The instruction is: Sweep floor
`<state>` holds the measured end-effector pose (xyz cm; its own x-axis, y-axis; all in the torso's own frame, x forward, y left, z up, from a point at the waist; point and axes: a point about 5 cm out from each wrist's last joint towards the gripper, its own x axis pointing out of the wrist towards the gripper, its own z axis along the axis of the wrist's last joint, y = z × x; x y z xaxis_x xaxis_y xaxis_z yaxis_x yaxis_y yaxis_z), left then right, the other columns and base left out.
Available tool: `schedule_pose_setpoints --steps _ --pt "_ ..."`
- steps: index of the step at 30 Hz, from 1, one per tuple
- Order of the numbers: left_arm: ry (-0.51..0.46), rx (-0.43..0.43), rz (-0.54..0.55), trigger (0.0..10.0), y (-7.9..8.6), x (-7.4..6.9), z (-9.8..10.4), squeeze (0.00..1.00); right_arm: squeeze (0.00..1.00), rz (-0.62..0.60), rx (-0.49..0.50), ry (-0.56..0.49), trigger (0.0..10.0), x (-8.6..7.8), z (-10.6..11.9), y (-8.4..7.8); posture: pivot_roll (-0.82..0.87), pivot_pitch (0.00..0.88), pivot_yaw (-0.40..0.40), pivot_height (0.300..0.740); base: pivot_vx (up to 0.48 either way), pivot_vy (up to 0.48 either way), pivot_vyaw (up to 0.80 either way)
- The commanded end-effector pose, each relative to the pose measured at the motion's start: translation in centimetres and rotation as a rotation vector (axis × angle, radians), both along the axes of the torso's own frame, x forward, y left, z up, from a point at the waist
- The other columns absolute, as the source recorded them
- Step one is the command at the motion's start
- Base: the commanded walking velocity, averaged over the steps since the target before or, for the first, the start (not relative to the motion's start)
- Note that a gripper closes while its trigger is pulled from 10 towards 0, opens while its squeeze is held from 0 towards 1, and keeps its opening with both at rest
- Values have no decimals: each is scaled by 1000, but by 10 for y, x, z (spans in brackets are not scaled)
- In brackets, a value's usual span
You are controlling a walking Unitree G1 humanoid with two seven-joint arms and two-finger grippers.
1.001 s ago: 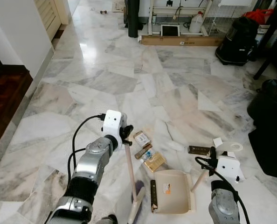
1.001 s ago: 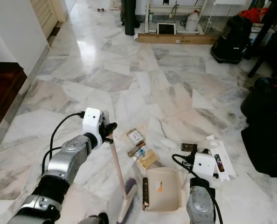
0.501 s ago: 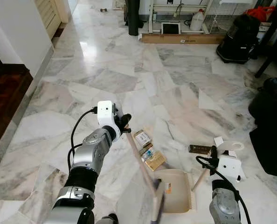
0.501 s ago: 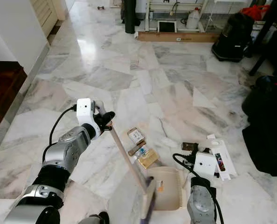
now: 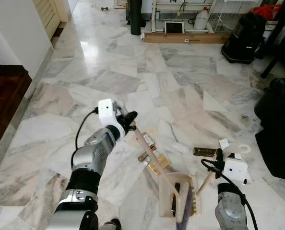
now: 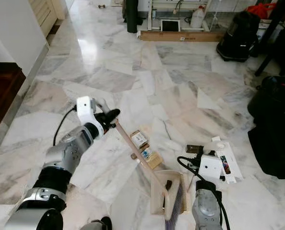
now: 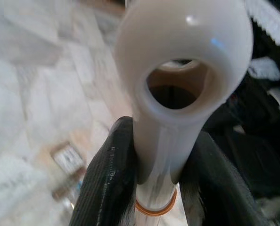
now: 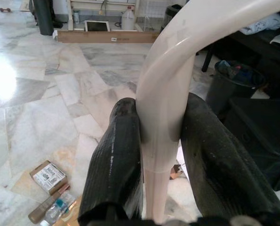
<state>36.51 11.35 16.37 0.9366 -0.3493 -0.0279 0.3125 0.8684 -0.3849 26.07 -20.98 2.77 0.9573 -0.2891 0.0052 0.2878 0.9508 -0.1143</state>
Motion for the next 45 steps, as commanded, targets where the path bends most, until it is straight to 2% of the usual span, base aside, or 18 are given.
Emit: schedule_pose_setpoints --steps 1,2,3,4,7,9,14,17,28,39,41,45 --pt "-105 -15 25 10000 5 0 21 0 0 1 6 68 10000 -8 -13 1 71 147 -18 740 0 0 0" --pt "-167 -21 48 10000 9 -1 33 0 0 2 6 67 10000 -7 -12 1 71 148 -18 740 0 0 0" --pt "-167 -21 48 10000 9 -1 33 0 0 2 6 67 10000 -7 -12 1 71 148 -18 740 0 0 0" --pt "-218 -39 74 10000 14 -3 44 0 0 3 6 65 10000 -6 -11 1 73 148 -19 740 0 0 0" --pt "-252 -43 86 10000 17 -5 49 0 0 4 6 64 10000 -5 -11 1 75 147 -21 740 0 0 0" --pt "-308 -33 148 10000 25 -9 54 0 0 -13 24 51 10000 -4 -9 -2 72 145 -22 740 0 0 0" --pt "-331 1 210 10000 32 -12 51 0 0 -69 88 11 10000 -4 -3 -12 65 140 -21 740 0 0 0" --pt "-305 -5 206 10000 33 -13 43 0 0 -111 150 -14 10000 -4 0 -19 60 135 -21 740 0 0 0" --pt "-314 4 218 10000 35 -15 40 0 0 -105 143 -59 10000 -5 8 -24 61 113 -18 740 0 0 0" --pt "-366 9 323 10000 50 -18 46 0 0 -154 276 -174 10000 -4 27 -34 58 79 -10 740 0 0 0" --pt "-381 64 342 10000 52 -17 46 0 0 -149 291 -197 10000 0 33 -34 55 71 -6 740 0 0 0" --pt "-387 99 357 10000 53 -17 44 0 0 -142 292 -222 10000 3 39 -33 51 62 -5 740 0 0 0"
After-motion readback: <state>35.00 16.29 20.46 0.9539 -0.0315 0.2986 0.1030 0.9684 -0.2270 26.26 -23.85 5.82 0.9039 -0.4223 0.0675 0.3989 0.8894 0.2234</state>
